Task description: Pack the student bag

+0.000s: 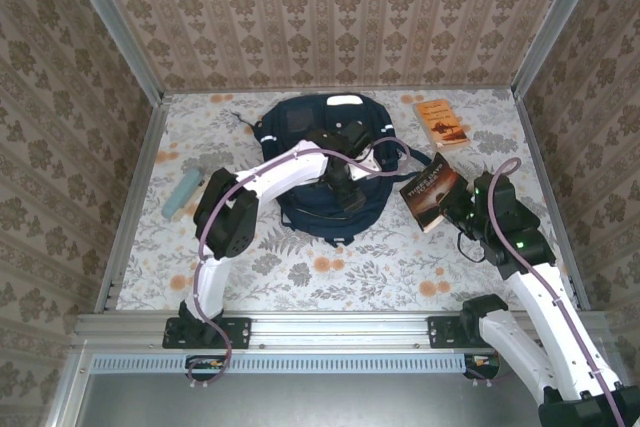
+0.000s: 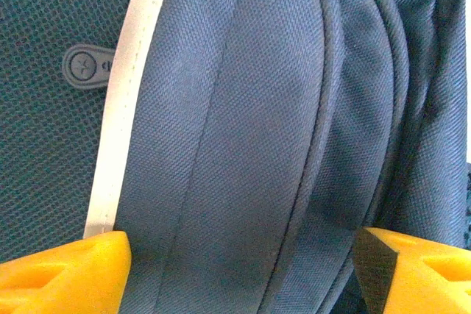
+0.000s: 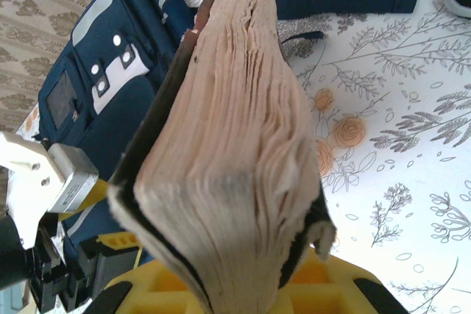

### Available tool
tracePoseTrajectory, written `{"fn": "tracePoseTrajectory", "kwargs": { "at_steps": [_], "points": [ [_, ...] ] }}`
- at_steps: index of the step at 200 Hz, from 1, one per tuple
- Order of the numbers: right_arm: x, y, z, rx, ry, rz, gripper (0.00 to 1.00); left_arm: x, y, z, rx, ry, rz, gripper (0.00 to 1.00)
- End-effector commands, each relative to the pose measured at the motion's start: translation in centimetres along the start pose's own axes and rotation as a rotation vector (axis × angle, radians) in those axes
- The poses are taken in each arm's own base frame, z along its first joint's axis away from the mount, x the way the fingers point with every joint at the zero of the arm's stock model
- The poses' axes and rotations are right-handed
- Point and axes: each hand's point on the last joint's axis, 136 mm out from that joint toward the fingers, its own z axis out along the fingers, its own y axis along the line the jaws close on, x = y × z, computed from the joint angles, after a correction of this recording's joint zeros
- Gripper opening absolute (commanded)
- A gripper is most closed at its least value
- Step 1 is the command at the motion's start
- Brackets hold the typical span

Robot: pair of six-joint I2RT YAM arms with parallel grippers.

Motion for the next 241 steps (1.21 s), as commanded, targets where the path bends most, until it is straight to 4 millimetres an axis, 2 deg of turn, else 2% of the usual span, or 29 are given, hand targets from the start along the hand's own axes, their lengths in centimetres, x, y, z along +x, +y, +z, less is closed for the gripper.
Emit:
{"fn": "tracePoseTrajectory", "kwargs": {
  "at_steps": [1, 42, 61, 81, 107, 141, 167, 208, 241],
  "points": [
    [-0.3, 0.9, -0.3, -0.056, -0.014, 0.014, 0.15, 0.3, 1.0, 0.4, -0.051, 0.038, 0.042, 0.78],
    [-0.1, 1.1, -0.3, -0.069, -0.005, 0.018, 0.15, 0.8, 1.1, 1.5, -0.054, 0.081, 0.100, 0.78],
    [-0.3, 1.4, -0.2, -0.078, -0.010, 0.021, 0.15, 0.9, 1.3, 1.6, -0.067, 0.095, 0.117, 0.74],
    [-0.4, 1.6, -0.2, -0.083, -0.011, 0.022, 0.15, 1.0, 1.7, 1.8, -0.084, 0.102, 0.117, 0.59],
    [-0.5, 1.8, -0.4, -0.090, -0.014, 0.022, 0.15, 0.4, 1.9, 0.9, -0.095, 0.086, 0.096, 0.36],
    [-0.8, 2.1, -1.2, -0.102, -0.022, 0.012, 0.15, -1.2, 2.9, -2.2, -0.168, 0.002, 0.072, 0.21],
    [-0.9, 2.5, -2.2, -0.125, -0.028, 0.007, 0.16, -2.7, 4.1, -5.5, -0.251, -0.099, 0.040, 0.11],
    [-0.5, 3.7, -3.4, -0.193, -0.006, -0.001, 0.16, -5.3, 7.2, -11.5, -0.441, -0.277, -0.086, 0.06],
    [0.7, 6.8, -3.4, -0.383, 0.068, 0.029, 0.15, -6.4, 9.2, -15.3, -0.561, -0.387, -0.191, 0.03]
  ]
}}
